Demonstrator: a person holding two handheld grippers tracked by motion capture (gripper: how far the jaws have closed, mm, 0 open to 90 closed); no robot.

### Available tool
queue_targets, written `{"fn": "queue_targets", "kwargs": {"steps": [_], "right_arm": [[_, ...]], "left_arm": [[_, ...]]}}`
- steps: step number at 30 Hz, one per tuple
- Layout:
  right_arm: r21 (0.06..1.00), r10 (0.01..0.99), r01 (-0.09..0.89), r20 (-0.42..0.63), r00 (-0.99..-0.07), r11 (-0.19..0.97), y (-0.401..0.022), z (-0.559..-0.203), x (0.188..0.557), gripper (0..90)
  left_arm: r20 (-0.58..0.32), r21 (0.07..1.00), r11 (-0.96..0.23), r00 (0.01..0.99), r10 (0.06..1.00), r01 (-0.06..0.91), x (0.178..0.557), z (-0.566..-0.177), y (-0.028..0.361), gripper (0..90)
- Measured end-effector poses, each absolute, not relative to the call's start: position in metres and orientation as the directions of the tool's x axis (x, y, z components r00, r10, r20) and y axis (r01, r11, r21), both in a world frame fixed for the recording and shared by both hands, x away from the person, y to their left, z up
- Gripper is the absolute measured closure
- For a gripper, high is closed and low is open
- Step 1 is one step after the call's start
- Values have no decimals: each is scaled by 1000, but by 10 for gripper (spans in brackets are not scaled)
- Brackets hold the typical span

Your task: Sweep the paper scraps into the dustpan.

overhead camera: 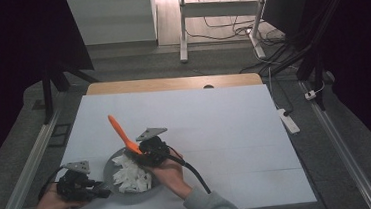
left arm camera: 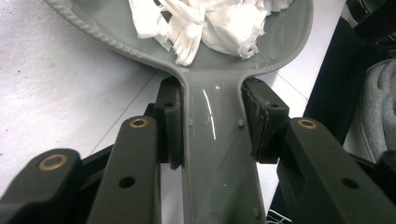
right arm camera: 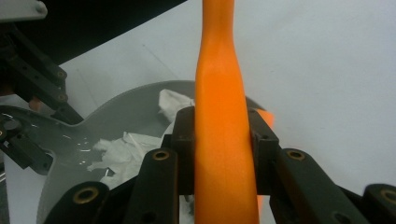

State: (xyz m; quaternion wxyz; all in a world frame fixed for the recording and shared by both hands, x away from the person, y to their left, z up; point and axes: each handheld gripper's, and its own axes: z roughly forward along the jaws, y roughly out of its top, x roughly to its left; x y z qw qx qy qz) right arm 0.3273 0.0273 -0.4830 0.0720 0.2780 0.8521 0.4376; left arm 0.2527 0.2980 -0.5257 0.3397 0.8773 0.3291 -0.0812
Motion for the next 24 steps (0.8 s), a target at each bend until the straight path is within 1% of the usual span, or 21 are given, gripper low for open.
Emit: {"fn": "queue_targets", "kwargs": {"steps": [9, 19, 24], "right_arm": [[811, 576, 409, 111, -810, 418, -10, -464, 335, 700], [804, 609, 423, 98, -787, 417, -32, -468, 340, 700], [801, 621, 437, 107, -777, 409, -42, -469, 343, 700]], "left_arm": [[-368, 540, -551, 768, 524, 636, 253, -526, 298, 612], [-373, 546, -540, 763, 528, 641, 253, -526, 298, 612], [-372, 554, -532, 763, 529, 640, 252, -526, 297, 612]]}}
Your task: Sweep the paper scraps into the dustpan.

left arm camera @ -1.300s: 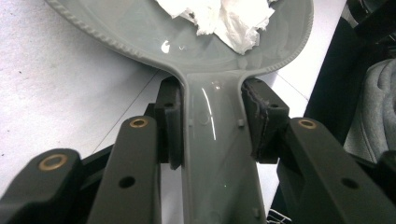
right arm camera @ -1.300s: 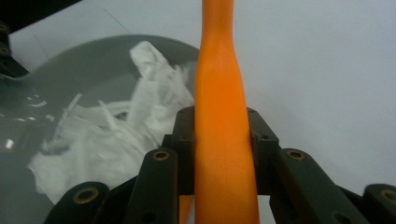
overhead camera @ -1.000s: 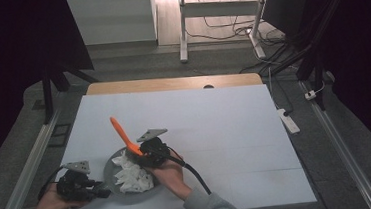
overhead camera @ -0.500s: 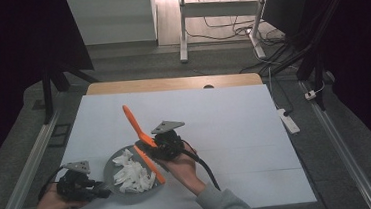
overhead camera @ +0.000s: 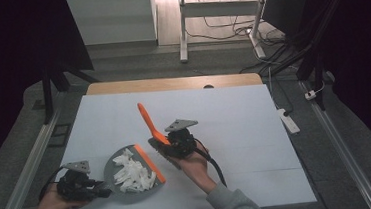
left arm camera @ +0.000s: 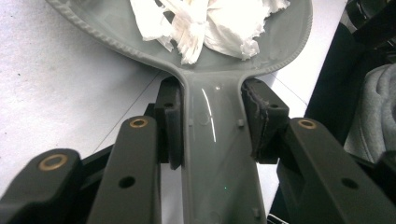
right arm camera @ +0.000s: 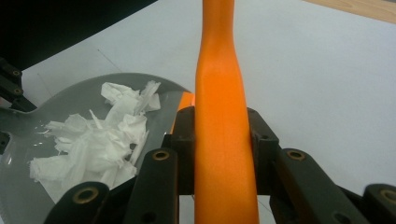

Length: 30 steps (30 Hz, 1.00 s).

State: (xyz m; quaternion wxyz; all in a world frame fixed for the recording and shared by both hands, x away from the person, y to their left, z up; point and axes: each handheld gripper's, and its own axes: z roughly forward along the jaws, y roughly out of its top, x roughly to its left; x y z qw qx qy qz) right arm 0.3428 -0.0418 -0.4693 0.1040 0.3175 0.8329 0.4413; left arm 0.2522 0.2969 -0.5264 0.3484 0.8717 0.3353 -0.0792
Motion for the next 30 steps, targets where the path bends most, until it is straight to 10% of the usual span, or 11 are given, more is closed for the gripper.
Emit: {"fn": "queue_targets", "kwargs": {"steps": [30], "right_arm": [[828, 651, 431, 110, -751, 358, -102, -468, 344, 701]], "left_arm": [[-338, 620, -408, 697, 632, 670, 250, -516, 295, 612]]}}
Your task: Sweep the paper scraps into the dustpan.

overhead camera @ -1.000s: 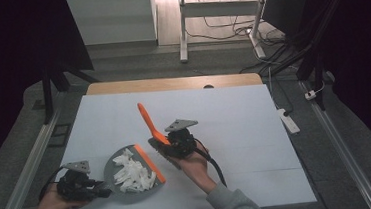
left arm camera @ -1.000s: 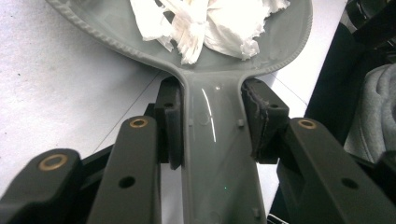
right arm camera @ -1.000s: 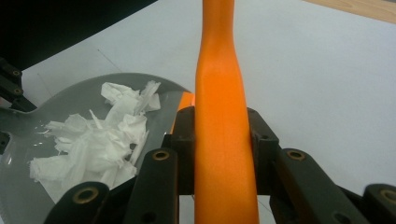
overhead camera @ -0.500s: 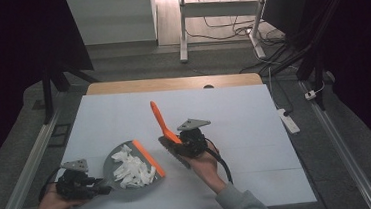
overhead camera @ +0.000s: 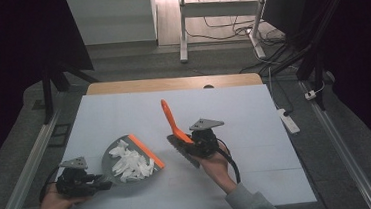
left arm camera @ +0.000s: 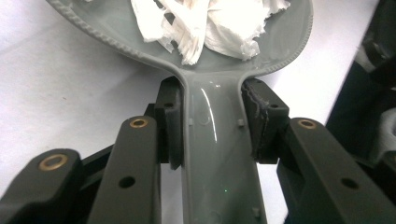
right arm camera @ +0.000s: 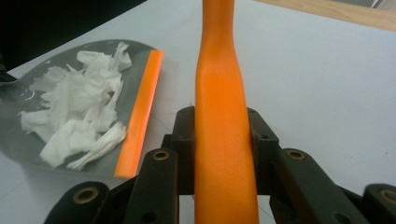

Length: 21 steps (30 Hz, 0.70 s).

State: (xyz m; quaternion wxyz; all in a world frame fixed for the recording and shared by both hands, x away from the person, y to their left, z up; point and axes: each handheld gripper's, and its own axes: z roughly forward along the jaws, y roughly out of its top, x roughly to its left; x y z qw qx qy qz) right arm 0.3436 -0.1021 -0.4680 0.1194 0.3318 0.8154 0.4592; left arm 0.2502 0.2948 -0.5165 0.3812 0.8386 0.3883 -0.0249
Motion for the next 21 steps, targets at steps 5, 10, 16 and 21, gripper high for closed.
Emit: {"fn": "queue_targets", "kwargs": {"steps": [5, 10, 16, 21], "right_arm": [[840, 631, 408, 105, -769, 358, -116, -465, 340, 700], [845, 622, 404, 114, -775, 349, -133, -464, 339, 700], [849, 621, 411, 131, -773, 331, -153, -463, 338, 700], [851, 617, 419, 151, -773, 317, -167, -463, 337, 700]], "left_arm": [[-334, 631, -369, 668, 665, 683, 249, -514, 290, 612], [-335, 644, -329, 641, 691, 691, 247, -511, 285, 612], [-341, 660, -280, 610, 716, 697, 244, -508, 278, 612], [-343, 672, -235, 576, 742, 702, 241, -505, 276, 612]]}}
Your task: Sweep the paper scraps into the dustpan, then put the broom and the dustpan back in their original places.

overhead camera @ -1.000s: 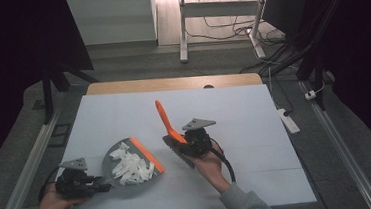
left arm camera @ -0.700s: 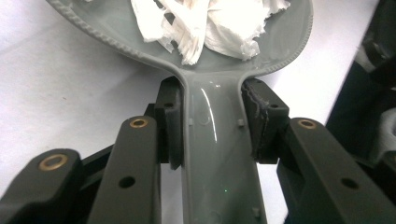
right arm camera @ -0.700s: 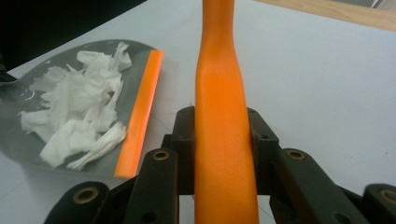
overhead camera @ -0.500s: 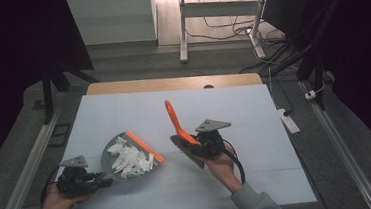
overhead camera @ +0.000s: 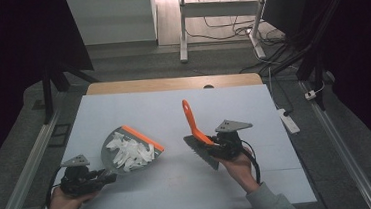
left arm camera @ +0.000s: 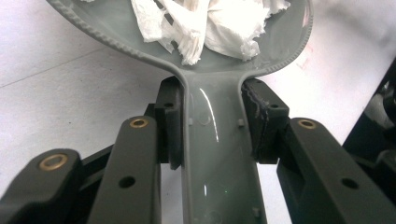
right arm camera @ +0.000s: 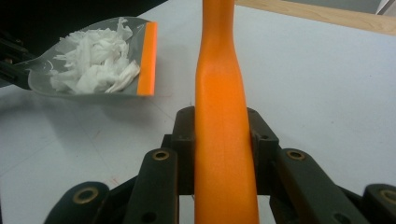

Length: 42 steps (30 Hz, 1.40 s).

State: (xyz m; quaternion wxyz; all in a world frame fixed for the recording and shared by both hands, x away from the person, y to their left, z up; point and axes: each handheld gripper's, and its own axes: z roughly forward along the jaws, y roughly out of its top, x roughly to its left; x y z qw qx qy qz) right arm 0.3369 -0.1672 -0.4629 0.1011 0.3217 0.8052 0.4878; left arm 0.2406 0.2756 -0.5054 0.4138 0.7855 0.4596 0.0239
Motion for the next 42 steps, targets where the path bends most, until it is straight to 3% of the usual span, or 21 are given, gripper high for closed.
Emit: {"fn": "queue_targets", "kwargs": {"steps": [19, 42], "right_arm": [[850, 615, 449, 203, -762, 275, -209, -461, 328, 700], [797, 644, 570, 332, -689, 199, -229, -470, 327, 700]], "left_arm": [[-362, 709, -60, 435, 825, 703, 231, -501, 272, 612], [-381, 706, 25, 350, 856, 708, 229, -505, 263, 612]]}}
